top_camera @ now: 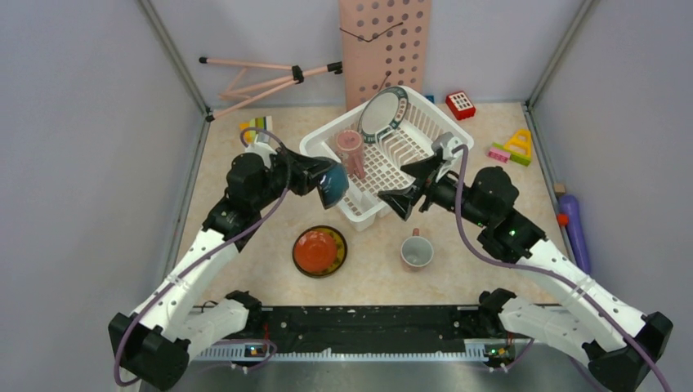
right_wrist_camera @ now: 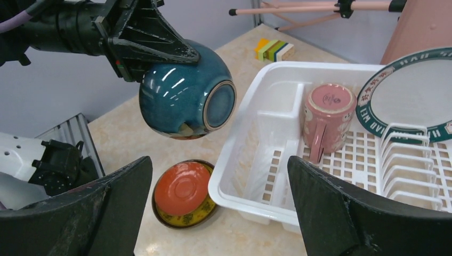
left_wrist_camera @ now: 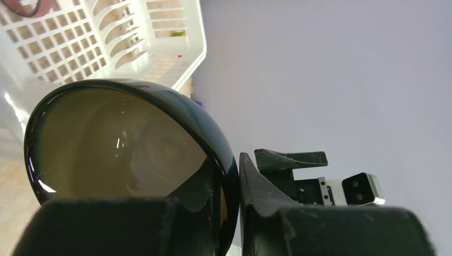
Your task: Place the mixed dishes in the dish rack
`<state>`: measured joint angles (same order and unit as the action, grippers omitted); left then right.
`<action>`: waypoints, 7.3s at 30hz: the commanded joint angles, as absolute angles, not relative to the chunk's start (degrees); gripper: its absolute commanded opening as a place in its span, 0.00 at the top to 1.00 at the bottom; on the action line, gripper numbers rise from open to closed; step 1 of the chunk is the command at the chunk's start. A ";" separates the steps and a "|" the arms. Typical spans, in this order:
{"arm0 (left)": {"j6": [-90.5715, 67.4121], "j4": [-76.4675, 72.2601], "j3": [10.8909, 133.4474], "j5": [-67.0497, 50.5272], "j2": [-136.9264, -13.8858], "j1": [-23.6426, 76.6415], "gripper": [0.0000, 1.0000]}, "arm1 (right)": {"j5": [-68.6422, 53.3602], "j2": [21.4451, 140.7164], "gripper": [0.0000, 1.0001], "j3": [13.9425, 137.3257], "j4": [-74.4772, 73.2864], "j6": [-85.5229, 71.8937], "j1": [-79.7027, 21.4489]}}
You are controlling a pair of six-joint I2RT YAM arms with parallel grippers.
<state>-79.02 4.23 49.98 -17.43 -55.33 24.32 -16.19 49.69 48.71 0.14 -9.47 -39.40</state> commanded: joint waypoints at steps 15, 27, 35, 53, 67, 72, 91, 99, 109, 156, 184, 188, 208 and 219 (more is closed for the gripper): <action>-85.05 -13.58 57.74 -18.56 -61.75 25.38 1.00 | -17.11 48.14 0.04 43.87 15.87 -12.49 -39.99; -88.78 -15.95 57.13 -17.49 -63.56 26.78 1.00 | -13.19 55.04 0.04 44.81 20.00 -13.56 -43.68; -91.10 -15.09 57.57 -16.08 -65.14 27.85 1.00 | 1.14 63.10 0.03 49.02 20.55 -7.51 -51.68; -90.62 -14.60 57.89 -16.18 -65.46 28.14 1.00 | 2.36 69.89 0.12 53.32 18.12 -6.35 -53.36; -89.58 -16.13 60.29 -17.94 -69.95 28.21 1.00 | 8.00 71.98 0.79 55.42 17.05 -3.23 -53.37; -88.80 -17.55 61.40 -18.94 -73.55 28.13 0.82 | 10.81 71.33 0.96 54.97 16.86 -0.47 -53.36; -84.11 -10.43 63.28 -21.22 -78.44 25.73 0.22 | 12.98 69.51 1.00 53.89 8.51 1.76 -47.98; -82.05 -4.62 62.57 -21.59 -78.50 23.69 0.13 | 12.53 71.36 1.00 55.24 3.29 0.44 -44.74; -78.70 1.78 59.32 -21.30 -72.56 18.74 0.06 | 13.99 76.79 1.00 60.57 -3.38 0.94 -44.14; -67.61 12.81 51.51 -18.00 -65.51 8.79 0.06 | 21.85 100.64 0.01 85.46 -25.23 5.70 -45.65; -66.28 10.81 55.12 -7.94 -82.80 14.29 0.66 | 49.66 51.38 0.01 60.91 -60.54 -47.78 -29.40; -65.36 13.16 57.17 -8.86 -83.92 11.92 0.93 | 48.42 53.69 0.01 58.98 -65.76 -52.33 -20.58; -58.36 14.61 52.26 1.26 -77.09 4.83 0.91 | 28.54 61.31 0.09 45.46 -48.70 -53.79 4.17; -58.53 11.39 49.24 5.02 -70.30 5.76 0.32 | 29.14 59.66 1.00 46.25 -47.24 -53.68 4.22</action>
<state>-58.85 13.63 50.37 0.23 -73.91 5.52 29.52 61.93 44.25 -49.45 -53.76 3.81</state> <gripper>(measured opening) 0.638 0.029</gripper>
